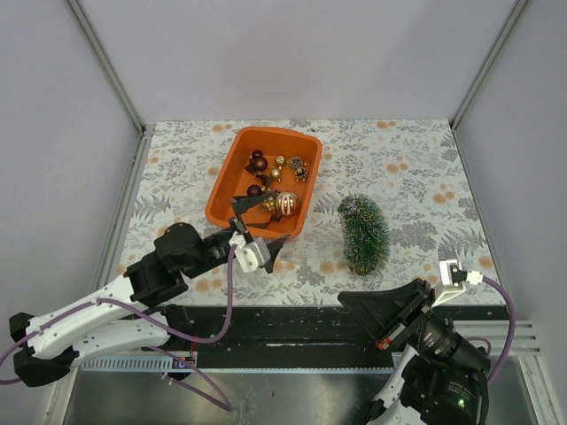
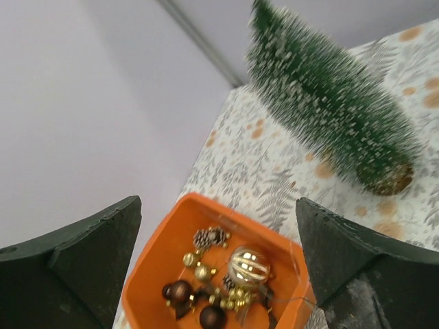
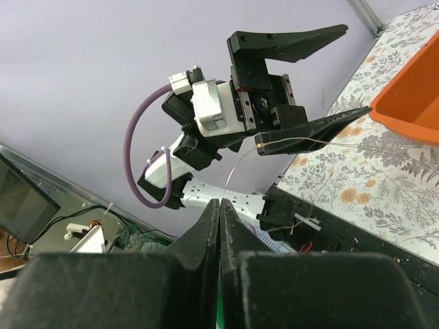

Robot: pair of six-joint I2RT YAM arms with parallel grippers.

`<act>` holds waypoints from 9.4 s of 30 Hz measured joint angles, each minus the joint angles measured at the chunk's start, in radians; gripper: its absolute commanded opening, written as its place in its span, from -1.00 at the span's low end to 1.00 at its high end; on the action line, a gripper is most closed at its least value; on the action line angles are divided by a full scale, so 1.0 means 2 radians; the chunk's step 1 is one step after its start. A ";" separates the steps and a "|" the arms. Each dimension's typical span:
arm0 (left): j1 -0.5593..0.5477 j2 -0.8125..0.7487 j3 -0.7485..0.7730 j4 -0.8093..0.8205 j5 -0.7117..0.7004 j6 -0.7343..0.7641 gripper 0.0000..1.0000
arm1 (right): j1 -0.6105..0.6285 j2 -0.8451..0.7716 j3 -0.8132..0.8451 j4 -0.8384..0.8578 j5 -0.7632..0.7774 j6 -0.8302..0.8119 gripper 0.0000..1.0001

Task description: Decorate the small christmas tree

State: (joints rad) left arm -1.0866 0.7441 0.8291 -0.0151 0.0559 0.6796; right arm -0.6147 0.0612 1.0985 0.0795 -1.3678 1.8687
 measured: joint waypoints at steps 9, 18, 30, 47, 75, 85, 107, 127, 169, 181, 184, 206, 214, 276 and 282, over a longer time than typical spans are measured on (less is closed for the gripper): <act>0.032 0.027 0.027 -0.065 -0.054 0.003 -1.00 | -0.023 -0.021 -0.011 0.007 -0.016 0.016 -1.00; 0.078 0.083 0.123 -0.121 -0.015 -0.026 -0.11 | -0.045 -0.021 -0.006 0.011 -0.016 0.023 -1.00; 0.167 0.001 0.128 -0.282 0.193 -0.024 0.88 | -0.090 -0.020 0.025 -0.018 -0.013 0.013 -1.00; 0.272 0.115 0.073 -0.218 0.521 -0.448 0.98 | -0.113 -0.009 0.054 0.042 0.014 0.044 -1.00; 0.174 0.100 -0.019 0.031 0.479 -0.603 0.98 | -0.175 0.019 0.031 0.385 0.059 0.064 -1.00; 0.173 0.108 -0.028 0.060 0.454 -0.628 0.98 | -0.186 0.019 0.016 0.457 0.082 0.063 -1.00; 0.184 0.109 -0.034 0.074 0.410 -0.638 0.98 | -0.156 0.010 0.003 0.347 0.098 0.063 -1.00; 0.164 0.118 -0.031 0.103 0.458 -0.645 0.98 | -0.153 -0.017 0.023 0.274 0.108 0.063 -1.00; 0.140 0.136 0.004 0.149 0.496 -0.647 -1.00 | -0.158 -0.021 0.054 0.236 0.112 0.063 -1.00; 0.197 0.127 0.050 0.009 0.386 -0.532 -1.00 | -0.158 -0.021 0.051 0.232 0.070 0.065 0.08; 0.214 0.121 0.068 -0.039 0.313 -0.481 -1.00 | -0.158 -0.021 0.046 0.229 0.041 0.064 0.38; 0.241 0.135 0.180 -0.165 -0.073 -0.291 -1.00 | -0.111 0.035 0.186 -0.308 -0.060 -0.072 0.99; 0.242 0.191 0.312 -0.142 -0.076 -0.270 -1.00 | -0.109 0.065 0.183 -0.181 -0.060 -0.036 0.99; 0.236 0.322 0.382 -0.107 0.095 -0.255 -1.00 | -0.735 0.655 1.016 0.330 0.428 0.052 0.99; 0.233 0.336 0.399 -0.119 0.100 -0.245 -1.00 | -0.735 0.583 1.022 0.296 0.353 0.055 0.99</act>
State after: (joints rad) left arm -0.6205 1.4155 1.6279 -0.2535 0.2554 0.1894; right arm -2.0842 1.2274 3.1420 0.6724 -0.6621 1.9778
